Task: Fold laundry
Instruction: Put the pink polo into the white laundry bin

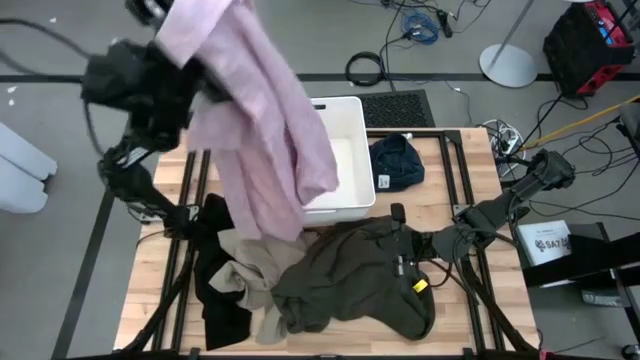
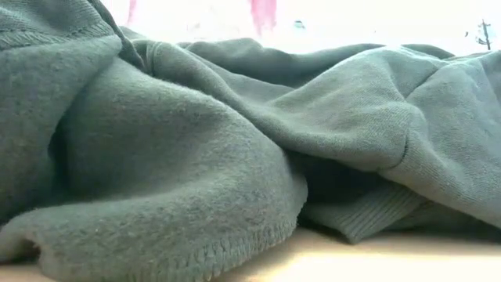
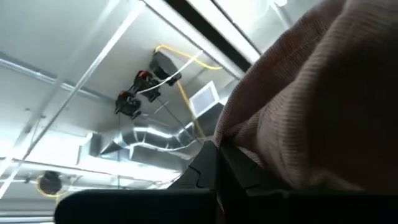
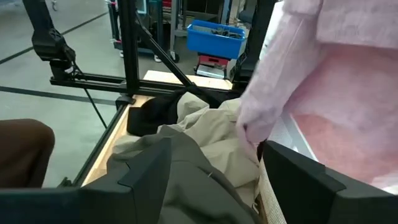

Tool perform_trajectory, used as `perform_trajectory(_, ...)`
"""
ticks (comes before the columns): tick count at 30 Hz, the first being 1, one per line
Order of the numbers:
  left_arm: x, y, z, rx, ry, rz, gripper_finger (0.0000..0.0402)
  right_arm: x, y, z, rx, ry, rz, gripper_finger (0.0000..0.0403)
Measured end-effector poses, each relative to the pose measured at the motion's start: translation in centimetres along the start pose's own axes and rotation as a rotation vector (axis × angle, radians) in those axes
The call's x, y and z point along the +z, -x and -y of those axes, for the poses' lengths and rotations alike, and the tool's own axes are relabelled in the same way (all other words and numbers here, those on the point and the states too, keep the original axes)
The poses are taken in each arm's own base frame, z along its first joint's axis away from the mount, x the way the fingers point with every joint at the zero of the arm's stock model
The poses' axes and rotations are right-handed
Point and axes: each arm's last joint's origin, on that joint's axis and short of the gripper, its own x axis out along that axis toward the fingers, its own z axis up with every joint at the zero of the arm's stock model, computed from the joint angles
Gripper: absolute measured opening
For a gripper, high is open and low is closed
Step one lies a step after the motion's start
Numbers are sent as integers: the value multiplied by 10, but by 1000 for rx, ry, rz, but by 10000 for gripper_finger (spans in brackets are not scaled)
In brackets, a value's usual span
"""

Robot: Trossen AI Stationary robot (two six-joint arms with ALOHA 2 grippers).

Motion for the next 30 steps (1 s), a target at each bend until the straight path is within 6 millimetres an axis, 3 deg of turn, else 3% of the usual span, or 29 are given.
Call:
perform_trajectory(5,-51,-12,-14,19,50,-35,1,0,0,0,-2,20,0,242)
perform_trajectory(10,-112,-15,-32,25,166,-215,1,-2,-1,2,-7,8,-23,242)
perform_trajectory(15,-162,-10,-32,-62,175,-402,1,-7,-1,2,-11,-9,-62,242)
perform_trajectory(23,-242,18,-22,-155,82,-853,1,-16,0,3,-30,-87,-153,242)
perform_trajectory(30,-297,65,-12,-249,14,-1350,1,-18,1,3,-34,-132,-166,242)
